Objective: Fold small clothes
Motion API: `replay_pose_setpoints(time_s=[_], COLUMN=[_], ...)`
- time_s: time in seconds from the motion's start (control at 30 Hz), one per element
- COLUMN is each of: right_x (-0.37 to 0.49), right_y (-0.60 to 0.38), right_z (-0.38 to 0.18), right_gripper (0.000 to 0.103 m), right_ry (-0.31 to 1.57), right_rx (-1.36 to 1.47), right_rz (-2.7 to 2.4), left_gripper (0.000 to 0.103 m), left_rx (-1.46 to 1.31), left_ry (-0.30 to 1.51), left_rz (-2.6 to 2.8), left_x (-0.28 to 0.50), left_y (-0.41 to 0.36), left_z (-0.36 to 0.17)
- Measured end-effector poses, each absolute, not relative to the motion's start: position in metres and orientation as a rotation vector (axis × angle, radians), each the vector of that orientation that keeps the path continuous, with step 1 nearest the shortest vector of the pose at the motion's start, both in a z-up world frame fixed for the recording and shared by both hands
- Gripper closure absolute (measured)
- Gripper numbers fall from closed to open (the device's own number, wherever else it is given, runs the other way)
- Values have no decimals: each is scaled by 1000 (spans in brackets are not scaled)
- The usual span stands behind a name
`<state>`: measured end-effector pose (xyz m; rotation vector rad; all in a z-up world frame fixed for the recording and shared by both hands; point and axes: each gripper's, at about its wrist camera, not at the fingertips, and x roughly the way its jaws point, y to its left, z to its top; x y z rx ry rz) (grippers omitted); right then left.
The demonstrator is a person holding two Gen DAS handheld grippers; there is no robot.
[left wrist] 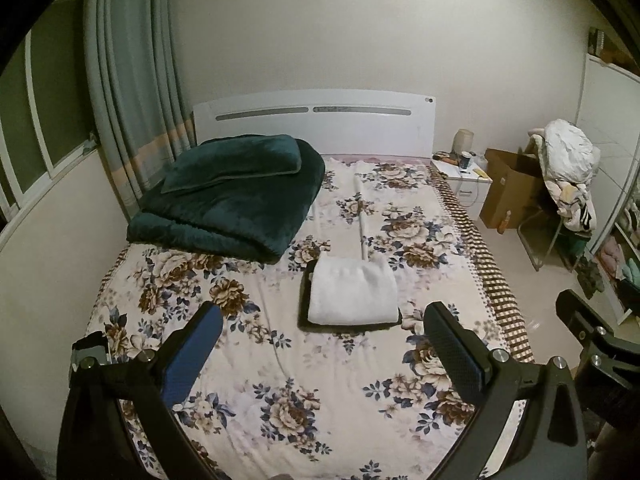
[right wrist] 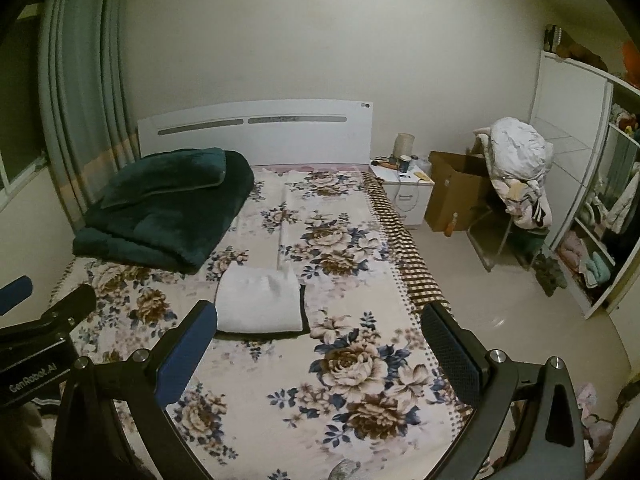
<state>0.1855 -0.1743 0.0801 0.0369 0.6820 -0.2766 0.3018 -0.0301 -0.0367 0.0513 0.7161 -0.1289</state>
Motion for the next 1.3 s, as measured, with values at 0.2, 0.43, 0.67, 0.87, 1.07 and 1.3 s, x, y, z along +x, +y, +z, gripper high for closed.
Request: replay_pose_setpoints(time_s=[0.2,0.43,0.67,0.87,1.07,1.3], right_x=[183,181,180,177,177,183], right_y=[-176,-177,-176,-172,-172,-168], right_z=[80,79,79,80,81,88], right_gripper=[0,0,0,0,0,0], right_ry=[687,687,685,684,681,677], right_rx=[42,46,47,48,51,49], right_rz=[-272,-271,-269,-267,-266,-262], left_gripper=[0,0,0,0,0,0], left_rx=[46,47,46,46,46,46], left_ry=[711,709,708,707,706,705], left_rz=[-135,-133,-133,-132,-131,-134], left_x=[300,299,298,298,297,297], left_y=[-29,-30,-30,-30,-30,-29], left_z=[-32,-32,-30,-30,-30,-30])
